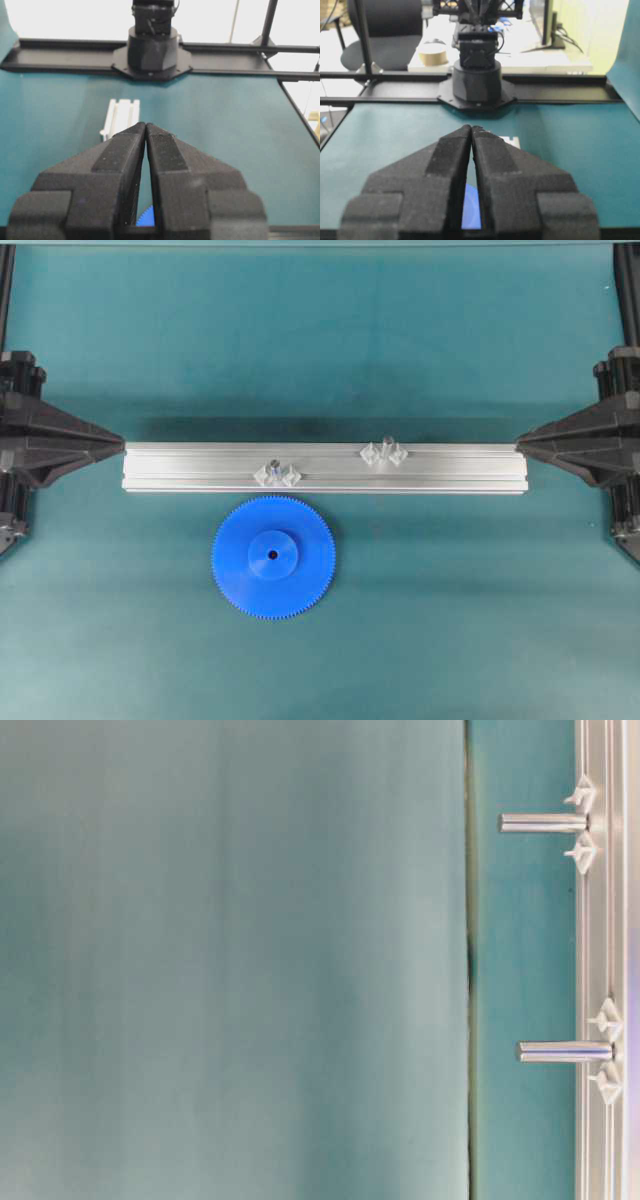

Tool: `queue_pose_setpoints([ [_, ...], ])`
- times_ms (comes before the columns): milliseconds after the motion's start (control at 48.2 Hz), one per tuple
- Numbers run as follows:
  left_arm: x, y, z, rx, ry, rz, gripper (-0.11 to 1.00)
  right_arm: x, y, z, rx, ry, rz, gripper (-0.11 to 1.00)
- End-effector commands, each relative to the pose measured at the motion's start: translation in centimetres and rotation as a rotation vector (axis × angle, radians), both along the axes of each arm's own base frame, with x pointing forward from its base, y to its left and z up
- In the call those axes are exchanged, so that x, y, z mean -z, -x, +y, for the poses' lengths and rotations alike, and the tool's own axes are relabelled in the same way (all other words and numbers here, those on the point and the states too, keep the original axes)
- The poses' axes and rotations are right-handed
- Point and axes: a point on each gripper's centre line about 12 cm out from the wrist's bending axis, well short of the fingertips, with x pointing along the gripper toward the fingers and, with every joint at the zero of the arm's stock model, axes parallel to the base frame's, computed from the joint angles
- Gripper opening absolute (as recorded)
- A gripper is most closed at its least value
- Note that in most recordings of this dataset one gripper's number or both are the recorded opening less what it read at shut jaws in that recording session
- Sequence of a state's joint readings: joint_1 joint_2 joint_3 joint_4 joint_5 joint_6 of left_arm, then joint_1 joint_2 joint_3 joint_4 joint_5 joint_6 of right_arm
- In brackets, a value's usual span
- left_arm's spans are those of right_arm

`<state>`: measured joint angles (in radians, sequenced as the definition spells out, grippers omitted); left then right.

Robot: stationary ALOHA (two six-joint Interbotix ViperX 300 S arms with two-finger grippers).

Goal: Insert the large gear onto the shaft.
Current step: 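Move the left gripper from rest toward the blue gear, then lower the open left gripper over the blue gear's hub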

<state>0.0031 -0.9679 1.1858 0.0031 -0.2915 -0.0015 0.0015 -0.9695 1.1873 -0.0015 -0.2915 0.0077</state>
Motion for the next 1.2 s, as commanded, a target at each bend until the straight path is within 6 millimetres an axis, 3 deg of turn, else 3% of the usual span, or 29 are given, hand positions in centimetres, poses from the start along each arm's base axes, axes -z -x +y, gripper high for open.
queue_pose_setpoints([
  [0,-1.8,-0.5,-0.4,0.024,0.031,-0.027,0.11,-0.7,-0.3,-0.2,0.012,-0.009,-0.014,0.16],
  [104,-2.9,-0.9,-0.4,0.026,0.051,-0.001,0.03,0.0,-0.6,-0.4,0.019,-0.046,0.076,0.25],
  [228,-2.8,-2.0,-0.5,0.025,0.056,0.105,0.00,0.4,-0.7,-0.7,0.037,-0.060,0.188,0.17],
  [519,0.1,-6.1,-1.7,0.060,0.063,0.304,0.00,2.5,-0.5,-1.7,0.088,-0.074,0.372,0.17],
  [685,0.4,-8.7,-2.0,0.061,0.070,0.349,0.00,3.5,-0.3,-1.7,0.093,-0.093,0.446,0.17],
  [934,2.2,-10.5,-2.2,0.060,0.074,0.426,0.01,4.9,0.1,-2.0,0.119,-0.134,0.563,0.20],
  [1059,2.8,-10.9,-2.2,0.059,0.072,0.447,0.14,5.1,0.2,-2.3,0.131,-0.135,0.556,0.26],
  [1184,3.5,-11.1,-2.3,0.057,0.069,0.501,0.47,5.1,0.1,-2.3,0.132,-0.126,0.532,0.34],
])
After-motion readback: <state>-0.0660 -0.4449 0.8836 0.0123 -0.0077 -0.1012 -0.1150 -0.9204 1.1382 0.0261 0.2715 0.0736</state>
